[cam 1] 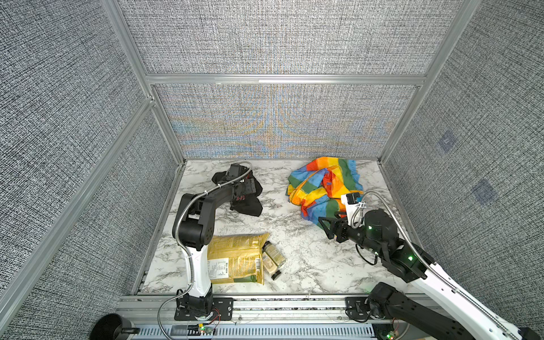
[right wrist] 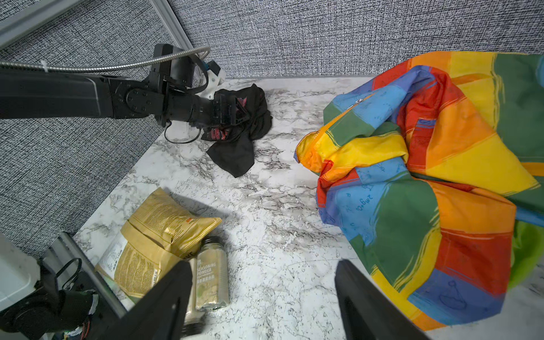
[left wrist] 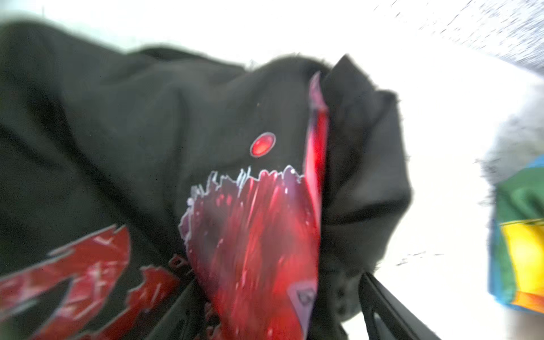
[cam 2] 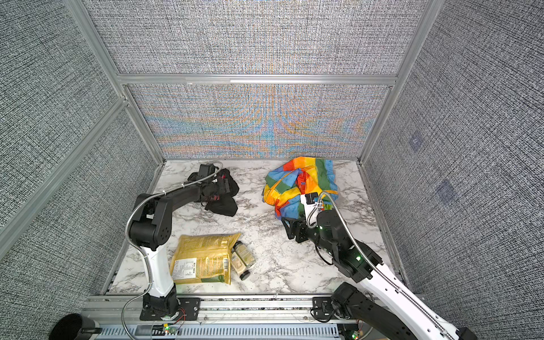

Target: Pick out a specific cloth from the pile

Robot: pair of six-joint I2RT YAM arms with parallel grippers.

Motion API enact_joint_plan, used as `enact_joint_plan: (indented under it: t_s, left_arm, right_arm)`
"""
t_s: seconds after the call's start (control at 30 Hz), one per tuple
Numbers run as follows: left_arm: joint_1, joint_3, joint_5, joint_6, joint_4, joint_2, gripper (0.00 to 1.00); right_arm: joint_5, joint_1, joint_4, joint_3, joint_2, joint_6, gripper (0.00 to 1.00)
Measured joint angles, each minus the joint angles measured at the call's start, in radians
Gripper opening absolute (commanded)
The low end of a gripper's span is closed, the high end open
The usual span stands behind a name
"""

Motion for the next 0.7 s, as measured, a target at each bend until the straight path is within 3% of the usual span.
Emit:
enact_joint_plan:
  t_s: [0.3, 0.7]
  left_arm:
    - [0.013, -0.023, 0.031, 0.003, -0.029, -0.188, 0.91]
    - [0.012, -0.364, 0.142, 0.005, 0.037, -0.669, 0.99]
  right_arm:
    - [-0.027, 0.000, 0.001, 0.003, -0.016, -0.005, 0.82]
    - [-0.044, 0.000, 0.018, 0.004, -0.017, -0.044, 0.84]
